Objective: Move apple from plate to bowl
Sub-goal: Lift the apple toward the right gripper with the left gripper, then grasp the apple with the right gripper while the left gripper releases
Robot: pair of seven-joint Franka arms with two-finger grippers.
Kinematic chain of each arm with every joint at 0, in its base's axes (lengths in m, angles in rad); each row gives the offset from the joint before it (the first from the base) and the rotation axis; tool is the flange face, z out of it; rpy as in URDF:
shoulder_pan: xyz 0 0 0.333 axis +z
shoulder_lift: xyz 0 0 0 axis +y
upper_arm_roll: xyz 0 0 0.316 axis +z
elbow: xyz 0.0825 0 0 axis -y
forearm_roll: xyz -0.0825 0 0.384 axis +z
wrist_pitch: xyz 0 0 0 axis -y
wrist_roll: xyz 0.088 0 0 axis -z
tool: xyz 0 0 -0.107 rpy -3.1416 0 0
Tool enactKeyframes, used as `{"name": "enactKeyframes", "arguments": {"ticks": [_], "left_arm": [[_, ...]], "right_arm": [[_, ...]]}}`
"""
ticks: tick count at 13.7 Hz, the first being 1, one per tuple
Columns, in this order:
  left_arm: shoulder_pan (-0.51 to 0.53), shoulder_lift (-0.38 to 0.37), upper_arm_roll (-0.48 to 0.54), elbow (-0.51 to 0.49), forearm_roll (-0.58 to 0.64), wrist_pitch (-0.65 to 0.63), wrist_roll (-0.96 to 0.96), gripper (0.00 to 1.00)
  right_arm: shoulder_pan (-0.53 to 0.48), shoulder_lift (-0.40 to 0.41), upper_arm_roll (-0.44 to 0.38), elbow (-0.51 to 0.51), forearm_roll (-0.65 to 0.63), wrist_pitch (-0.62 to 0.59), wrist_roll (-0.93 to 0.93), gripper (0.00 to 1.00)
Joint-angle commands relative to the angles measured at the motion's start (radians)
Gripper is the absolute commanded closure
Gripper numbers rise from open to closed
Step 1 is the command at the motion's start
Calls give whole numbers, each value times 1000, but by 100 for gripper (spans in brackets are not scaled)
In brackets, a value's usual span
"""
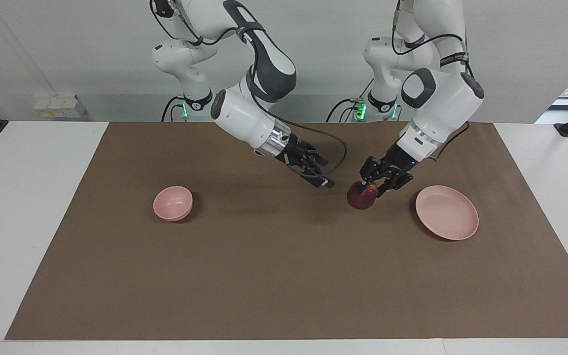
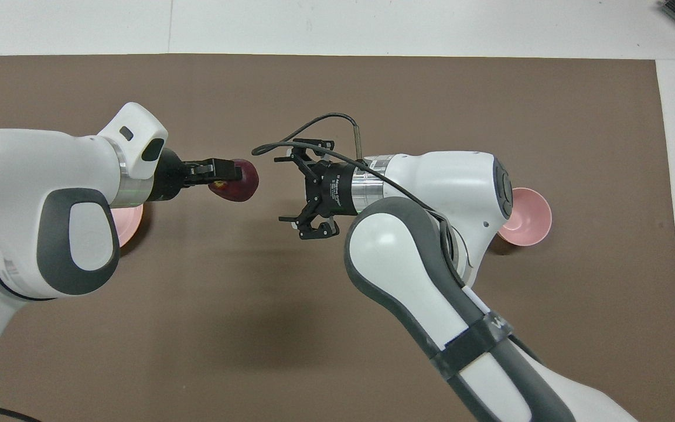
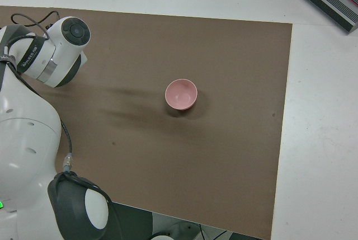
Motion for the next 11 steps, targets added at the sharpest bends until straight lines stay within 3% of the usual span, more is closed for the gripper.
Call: {"name": "enactKeyframes", "arguments": {"ticks": [1,11], "left_arm": [[-12,-6,-19,18,-15,-10,-32,100],[-13,-58,-95,41,-92,-39,-58,100]], "right_arm": [[-6,20,3,22,28,13,11,0],[-6,31,3,13,9,-2,-18,0]]}}
